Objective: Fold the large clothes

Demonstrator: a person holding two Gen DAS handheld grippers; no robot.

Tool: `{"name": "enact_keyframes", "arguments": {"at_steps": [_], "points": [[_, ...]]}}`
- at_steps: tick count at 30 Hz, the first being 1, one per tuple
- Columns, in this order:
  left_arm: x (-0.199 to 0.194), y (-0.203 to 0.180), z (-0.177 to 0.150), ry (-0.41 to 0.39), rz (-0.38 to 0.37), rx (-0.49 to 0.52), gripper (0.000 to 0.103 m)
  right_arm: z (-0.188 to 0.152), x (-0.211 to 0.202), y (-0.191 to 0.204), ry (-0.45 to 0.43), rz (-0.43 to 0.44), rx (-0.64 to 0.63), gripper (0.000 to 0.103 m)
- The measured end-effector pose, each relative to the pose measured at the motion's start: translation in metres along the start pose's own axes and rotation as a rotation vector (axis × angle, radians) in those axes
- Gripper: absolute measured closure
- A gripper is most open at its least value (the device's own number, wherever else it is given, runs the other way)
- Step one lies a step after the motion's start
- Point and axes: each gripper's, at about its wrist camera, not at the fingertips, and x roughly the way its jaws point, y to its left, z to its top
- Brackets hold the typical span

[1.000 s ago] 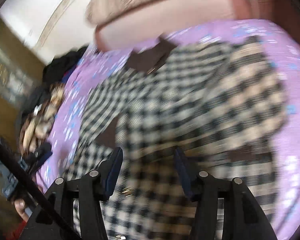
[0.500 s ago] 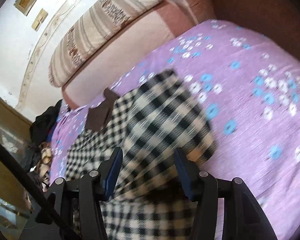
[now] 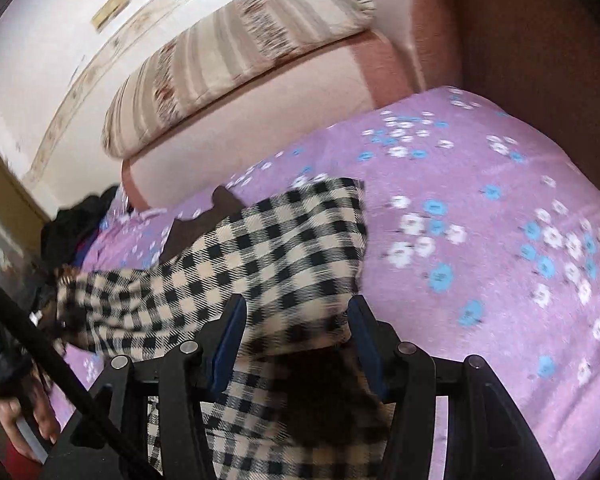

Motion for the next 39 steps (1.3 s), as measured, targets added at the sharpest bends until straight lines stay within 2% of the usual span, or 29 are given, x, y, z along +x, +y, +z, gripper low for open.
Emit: {"name": "enact_keyframes", "arguments": {"at_steps": [5,9,12,15,16,18,19,21,22,25,28,29,31,32,35,37,39], "points": [[0.054,0.034,-0.027,0.144,0.028,-0.048,0.086,-0.004,0.028,0.039,0.034,-0.023,-0.106,0.047],[0.06,0.042,-0.037,0.128,0.011,-0.076,0.082,-0.01,0.054,0.058,0.082,-0.042,-0.162,0.051],[0.062,0.039,-0.035,0.139,0.012,-0.049,0.077,-0.017,0.077,0.059,0.142,-0.101,-0.183,0.052],[0.058,0.043,-0.028,0.146,-0.01,-0.057,0.071,-0.024,0.099,0.054,0.229,-0.246,-0.233,0.062],[0.056,0.047,-0.025,0.139,-0.014,-0.071,0.069,-0.026,0.102,0.053,0.239,-0.28,-0.254,0.062],[0.044,0.057,-0.023,0.118,0.0,-0.102,0.058,-0.026,0.1,0.054,0.231,-0.335,-0.299,0.062],[0.039,0.062,-0.022,0.102,0.019,-0.115,0.051,-0.026,0.097,0.056,0.22,-0.389,-0.325,0.061],[0.031,0.069,-0.019,0.074,0.025,-0.134,0.05,-0.027,0.093,0.054,0.188,-0.543,-0.372,0.051],[0.028,0.072,-0.018,0.072,0.02,-0.139,0.05,-0.027,0.093,0.05,0.185,-0.572,-0.377,0.05],[0.022,0.074,-0.014,0.057,0.025,-0.149,0.049,-0.018,0.082,0.029,0.183,-0.509,-0.271,0.049],[0.021,0.07,-0.009,0.033,0.049,-0.136,0.049,-0.01,0.063,0.026,0.085,-0.451,-0.206,0.049],[0.023,0.069,-0.008,0.034,0.049,-0.133,0.047,-0.007,0.054,0.03,0.033,-0.41,-0.2,0.049],[0.028,0.066,-0.007,0.042,0.048,-0.137,0.047,-0.005,0.049,0.042,-0.009,-0.335,-0.202,0.049],[0.03,0.065,-0.007,0.046,0.048,-0.14,0.047,-0.006,0.051,0.047,-0.004,-0.28,-0.21,0.049],[0.037,0.057,-0.009,0.06,0.037,-0.132,0.047,-0.016,0.068,0.063,0.058,-0.191,-0.246,0.049],[0.037,0.049,-0.011,0.057,0.027,-0.11,0.047,-0.023,0.08,0.066,0.097,-0.208,-0.283,0.049],[0.037,0.039,-0.012,0.047,0.019,-0.08,0.046,-0.029,0.091,0.063,0.133,-0.304,-0.322,0.051]]}}
